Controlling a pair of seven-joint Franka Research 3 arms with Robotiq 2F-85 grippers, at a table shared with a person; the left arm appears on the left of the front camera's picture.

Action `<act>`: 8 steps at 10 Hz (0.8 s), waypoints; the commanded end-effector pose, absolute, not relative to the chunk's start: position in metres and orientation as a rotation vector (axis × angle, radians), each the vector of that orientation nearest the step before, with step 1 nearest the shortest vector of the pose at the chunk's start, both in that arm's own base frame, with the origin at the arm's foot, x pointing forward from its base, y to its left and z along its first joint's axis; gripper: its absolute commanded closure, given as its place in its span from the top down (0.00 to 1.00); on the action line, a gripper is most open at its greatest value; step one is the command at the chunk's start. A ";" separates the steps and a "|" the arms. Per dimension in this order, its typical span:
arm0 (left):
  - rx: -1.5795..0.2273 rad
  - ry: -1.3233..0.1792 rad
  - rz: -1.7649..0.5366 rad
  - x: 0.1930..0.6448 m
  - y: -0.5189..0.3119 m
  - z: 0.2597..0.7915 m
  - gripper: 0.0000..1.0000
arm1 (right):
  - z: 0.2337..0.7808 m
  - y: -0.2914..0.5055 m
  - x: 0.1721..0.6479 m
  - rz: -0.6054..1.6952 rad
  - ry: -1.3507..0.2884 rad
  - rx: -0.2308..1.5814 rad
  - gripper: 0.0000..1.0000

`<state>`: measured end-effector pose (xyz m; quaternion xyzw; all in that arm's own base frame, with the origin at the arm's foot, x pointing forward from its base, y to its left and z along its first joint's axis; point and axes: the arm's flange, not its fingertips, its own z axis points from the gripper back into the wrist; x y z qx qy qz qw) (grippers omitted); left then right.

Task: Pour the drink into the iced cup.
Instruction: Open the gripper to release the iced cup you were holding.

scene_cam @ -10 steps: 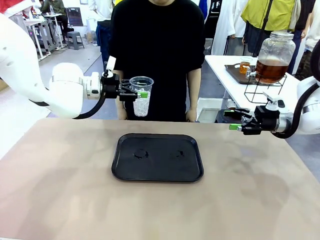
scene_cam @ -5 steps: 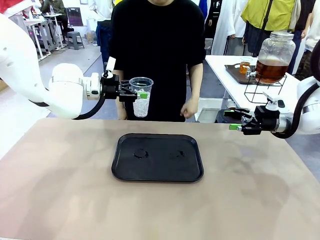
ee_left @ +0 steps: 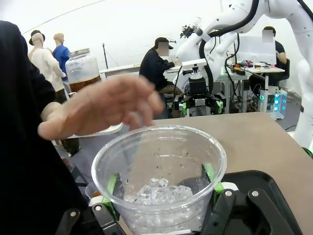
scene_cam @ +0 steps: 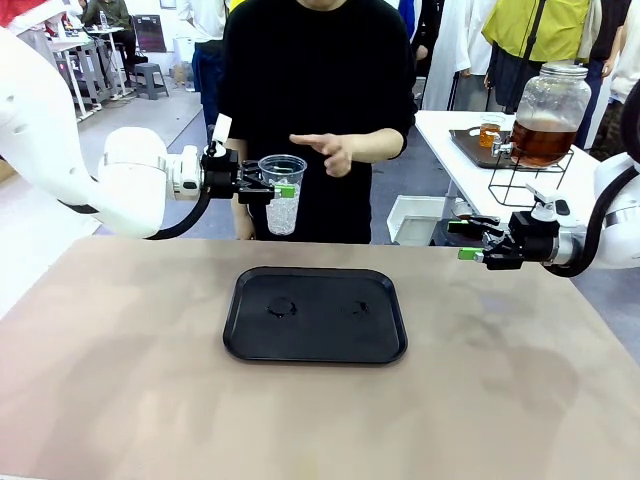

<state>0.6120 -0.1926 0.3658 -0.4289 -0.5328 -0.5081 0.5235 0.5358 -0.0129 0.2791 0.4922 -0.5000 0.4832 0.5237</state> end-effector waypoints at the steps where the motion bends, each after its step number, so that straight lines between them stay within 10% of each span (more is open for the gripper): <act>1: -1.026 -1.280 -1.220 0.612 -0.194 0.369 0.83 | 0.282 -0.013 0.538 1.160 -1.197 1.176 1.00; 8: -1.026 -1.280 -1.220 0.612 -0.194 0.369 0.83 | 0.282 -0.013 0.538 1.160 -1.197 1.176 1.00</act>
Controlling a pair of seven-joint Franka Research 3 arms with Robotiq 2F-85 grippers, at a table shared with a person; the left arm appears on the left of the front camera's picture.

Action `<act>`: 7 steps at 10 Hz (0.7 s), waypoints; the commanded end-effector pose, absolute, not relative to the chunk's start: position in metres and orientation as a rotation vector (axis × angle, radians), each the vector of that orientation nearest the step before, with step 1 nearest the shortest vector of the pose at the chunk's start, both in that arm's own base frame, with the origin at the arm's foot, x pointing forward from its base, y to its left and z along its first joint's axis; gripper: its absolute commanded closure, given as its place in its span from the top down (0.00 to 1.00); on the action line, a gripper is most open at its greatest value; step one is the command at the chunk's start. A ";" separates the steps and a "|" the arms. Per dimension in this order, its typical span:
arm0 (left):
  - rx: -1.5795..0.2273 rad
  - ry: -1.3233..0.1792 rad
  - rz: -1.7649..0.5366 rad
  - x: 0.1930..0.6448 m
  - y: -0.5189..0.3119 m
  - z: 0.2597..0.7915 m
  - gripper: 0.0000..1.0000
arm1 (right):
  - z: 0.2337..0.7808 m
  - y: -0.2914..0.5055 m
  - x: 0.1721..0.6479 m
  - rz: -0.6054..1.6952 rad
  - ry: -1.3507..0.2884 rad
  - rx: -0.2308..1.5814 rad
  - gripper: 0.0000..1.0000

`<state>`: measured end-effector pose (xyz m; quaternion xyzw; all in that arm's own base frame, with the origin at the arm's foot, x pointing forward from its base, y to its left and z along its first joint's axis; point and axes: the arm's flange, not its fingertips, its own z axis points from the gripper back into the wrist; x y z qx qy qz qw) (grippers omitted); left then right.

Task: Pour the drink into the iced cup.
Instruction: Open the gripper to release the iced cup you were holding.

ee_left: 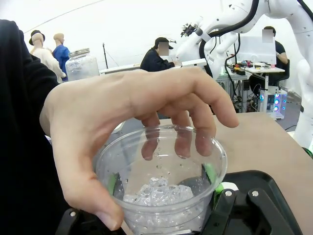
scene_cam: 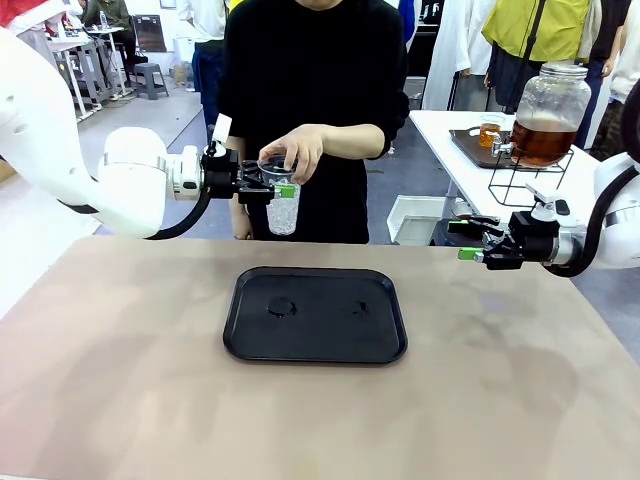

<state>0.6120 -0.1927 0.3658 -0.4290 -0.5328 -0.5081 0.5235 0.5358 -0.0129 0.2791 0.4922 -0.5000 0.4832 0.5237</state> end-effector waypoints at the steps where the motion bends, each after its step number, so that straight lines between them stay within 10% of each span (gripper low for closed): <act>1: -1.026 -1.280 -1.220 0.612 -0.194 0.369 0.83 | 0.282 -0.013 0.538 1.160 -1.197 1.176 1.00; 7: -1.026 -1.280 -1.220 0.612 -0.194 0.369 0.83 | 0.282 -0.013 0.538 1.160 -1.197 1.176 1.00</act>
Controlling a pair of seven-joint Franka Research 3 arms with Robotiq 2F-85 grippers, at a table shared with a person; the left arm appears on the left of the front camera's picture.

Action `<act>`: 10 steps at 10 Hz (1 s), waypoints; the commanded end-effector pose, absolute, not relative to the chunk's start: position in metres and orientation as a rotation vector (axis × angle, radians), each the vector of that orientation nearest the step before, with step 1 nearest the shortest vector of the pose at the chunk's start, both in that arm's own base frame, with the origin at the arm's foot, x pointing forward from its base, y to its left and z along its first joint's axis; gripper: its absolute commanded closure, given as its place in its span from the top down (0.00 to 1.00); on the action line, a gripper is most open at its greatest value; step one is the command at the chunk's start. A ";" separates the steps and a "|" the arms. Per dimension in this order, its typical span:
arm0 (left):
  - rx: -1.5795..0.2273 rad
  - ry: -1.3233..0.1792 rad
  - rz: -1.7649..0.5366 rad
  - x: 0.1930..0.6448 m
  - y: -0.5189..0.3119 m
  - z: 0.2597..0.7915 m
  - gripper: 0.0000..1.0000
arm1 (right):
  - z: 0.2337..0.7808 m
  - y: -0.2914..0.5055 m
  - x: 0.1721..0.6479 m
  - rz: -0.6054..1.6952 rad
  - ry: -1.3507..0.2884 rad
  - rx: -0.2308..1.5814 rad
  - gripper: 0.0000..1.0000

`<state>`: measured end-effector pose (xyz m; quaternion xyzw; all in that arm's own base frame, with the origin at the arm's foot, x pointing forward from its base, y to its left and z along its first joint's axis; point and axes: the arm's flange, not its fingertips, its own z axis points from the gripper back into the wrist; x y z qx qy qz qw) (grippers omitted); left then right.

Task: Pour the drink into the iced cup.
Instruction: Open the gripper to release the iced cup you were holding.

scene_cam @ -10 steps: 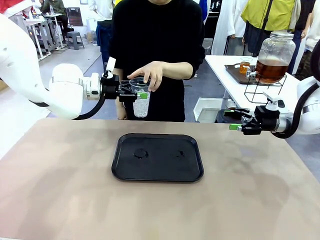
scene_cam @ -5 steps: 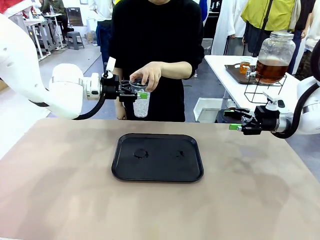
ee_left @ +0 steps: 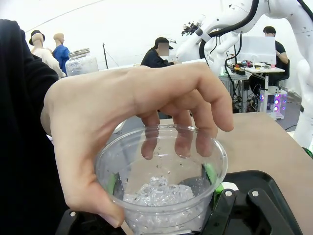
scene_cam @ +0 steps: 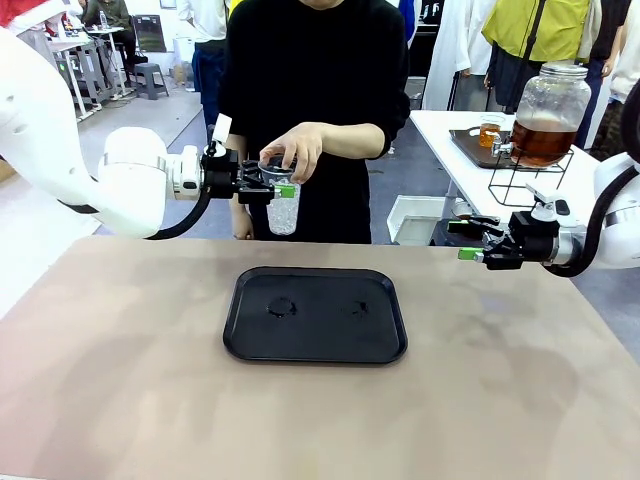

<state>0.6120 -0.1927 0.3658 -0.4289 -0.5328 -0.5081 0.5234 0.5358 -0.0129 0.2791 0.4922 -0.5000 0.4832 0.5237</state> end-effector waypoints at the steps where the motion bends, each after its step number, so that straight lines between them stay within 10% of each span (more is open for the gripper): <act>1: -1.026 -1.280 -1.220 0.612 -0.194 0.369 0.83 | 0.282 -0.013 0.538 1.160 -1.197 1.176 1.00; 8: -1.026 -1.280 -1.220 0.612 -0.194 0.369 0.83 | 0.282 -0.013 0.538 1.160 -1.197 1.176 1.00; 10: -1.026 -1.273 -1.208 0.613 -0.191 0.366 1.00 | 0.282 -0.013 0.538 1.160 -1.197 1.176 1.00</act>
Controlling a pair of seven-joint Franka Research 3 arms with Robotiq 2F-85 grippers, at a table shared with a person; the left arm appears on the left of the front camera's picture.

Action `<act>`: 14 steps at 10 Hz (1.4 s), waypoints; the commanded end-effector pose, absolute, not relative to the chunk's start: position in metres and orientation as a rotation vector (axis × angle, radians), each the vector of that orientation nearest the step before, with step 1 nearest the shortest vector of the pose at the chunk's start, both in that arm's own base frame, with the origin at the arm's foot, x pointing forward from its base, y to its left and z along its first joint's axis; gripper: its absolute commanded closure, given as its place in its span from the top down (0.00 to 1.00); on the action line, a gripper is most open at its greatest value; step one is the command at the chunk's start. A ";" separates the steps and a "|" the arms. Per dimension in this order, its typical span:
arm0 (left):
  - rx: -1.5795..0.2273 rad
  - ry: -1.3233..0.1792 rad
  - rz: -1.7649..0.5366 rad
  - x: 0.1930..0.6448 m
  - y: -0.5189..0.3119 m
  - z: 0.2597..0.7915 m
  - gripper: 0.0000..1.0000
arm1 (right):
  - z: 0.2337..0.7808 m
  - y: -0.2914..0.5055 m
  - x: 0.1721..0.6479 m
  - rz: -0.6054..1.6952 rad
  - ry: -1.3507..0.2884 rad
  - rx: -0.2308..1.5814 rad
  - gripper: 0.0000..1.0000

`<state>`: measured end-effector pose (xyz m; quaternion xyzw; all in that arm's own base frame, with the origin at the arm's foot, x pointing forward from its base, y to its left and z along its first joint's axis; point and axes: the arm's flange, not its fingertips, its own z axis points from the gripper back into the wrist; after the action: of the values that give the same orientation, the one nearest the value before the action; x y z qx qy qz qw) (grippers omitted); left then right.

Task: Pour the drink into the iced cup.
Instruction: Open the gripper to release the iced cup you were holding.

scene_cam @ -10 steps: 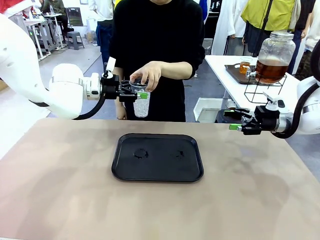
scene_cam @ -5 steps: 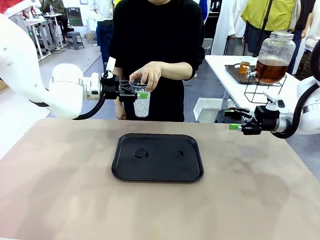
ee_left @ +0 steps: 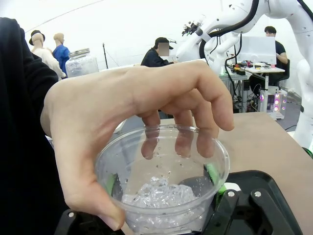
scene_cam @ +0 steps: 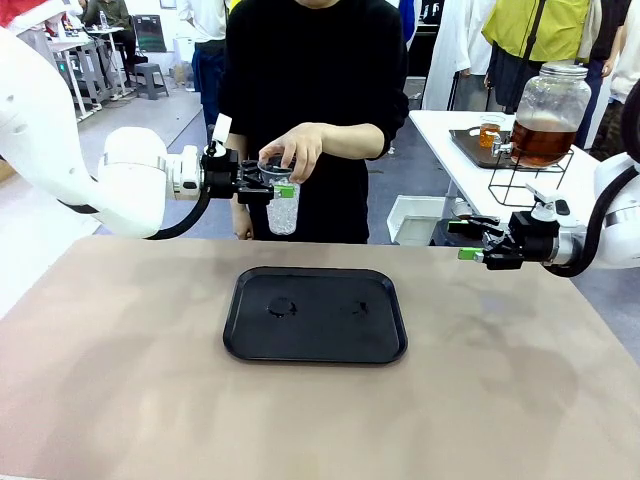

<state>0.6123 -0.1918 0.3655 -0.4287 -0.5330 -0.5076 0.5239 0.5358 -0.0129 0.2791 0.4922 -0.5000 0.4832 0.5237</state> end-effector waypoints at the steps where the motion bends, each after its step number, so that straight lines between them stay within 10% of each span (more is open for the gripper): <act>1: -1.037 -1.281 -1.193 0.613 -0.188 0.364 1.00 | 0.282 -0.013 0.538 1.160 -1.197 1.176 1.00; 14: -1.002 -1.313 -1.210 0.471 -0.059 0.290 1.00 | 0.282 -0.013 0.538 1.160 -1.197 1.176 1.00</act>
<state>0.4800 -0.0631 0.2837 -0.4354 -0.5403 -0.4925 0.5252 0.5358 -0.0131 0.2790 0.4922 -0.5000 0.4830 0.5238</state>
